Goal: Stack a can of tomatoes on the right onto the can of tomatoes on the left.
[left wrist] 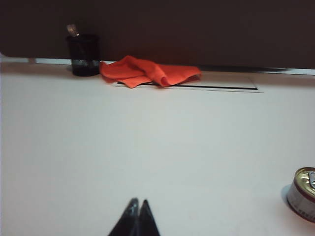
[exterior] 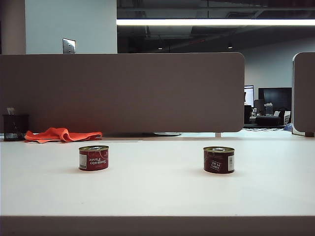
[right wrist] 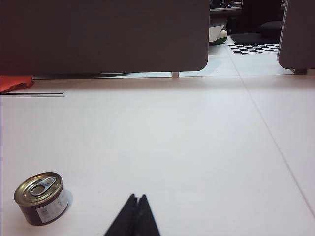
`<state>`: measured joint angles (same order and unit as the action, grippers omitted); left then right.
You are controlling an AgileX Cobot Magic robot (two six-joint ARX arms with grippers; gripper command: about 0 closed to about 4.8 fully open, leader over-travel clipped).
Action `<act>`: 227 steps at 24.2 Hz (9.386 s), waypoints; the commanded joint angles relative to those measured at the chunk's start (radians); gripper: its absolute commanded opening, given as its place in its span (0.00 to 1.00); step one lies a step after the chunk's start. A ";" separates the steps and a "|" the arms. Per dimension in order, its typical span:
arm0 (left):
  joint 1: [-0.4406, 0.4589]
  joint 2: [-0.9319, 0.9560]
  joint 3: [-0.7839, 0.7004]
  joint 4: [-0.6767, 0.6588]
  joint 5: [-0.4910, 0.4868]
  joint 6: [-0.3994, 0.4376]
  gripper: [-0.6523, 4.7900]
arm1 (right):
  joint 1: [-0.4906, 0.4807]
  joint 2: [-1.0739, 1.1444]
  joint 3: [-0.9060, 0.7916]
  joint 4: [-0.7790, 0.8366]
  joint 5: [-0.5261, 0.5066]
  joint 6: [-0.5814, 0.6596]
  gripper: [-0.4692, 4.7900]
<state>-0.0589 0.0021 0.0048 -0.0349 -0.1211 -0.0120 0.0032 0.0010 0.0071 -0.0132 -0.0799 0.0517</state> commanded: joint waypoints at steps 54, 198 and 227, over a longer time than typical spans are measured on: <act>-0.140 0.874 0.976 -0.452 0.515 0.158 0.11 | 0.400 1.254 1.020 -0.366 0.107 -0.208 1.00; -0.230 0.610 0.897 -0.534 0.211 0.098 0.11 | 0.515 1.081 1.479 -0.925 0.364 -0.079 0.08; -0.228 0.345 0.258 -0.117 0.211 0.018 0.11 | 0.516 0.359 0.338 -0.153 0.420 -0.031 0.09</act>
<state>-0.2871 0.3508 0.2714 -0.2066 0.0925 0.0227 0.5198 0.3618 0.3523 -0.1867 0.3397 0.0143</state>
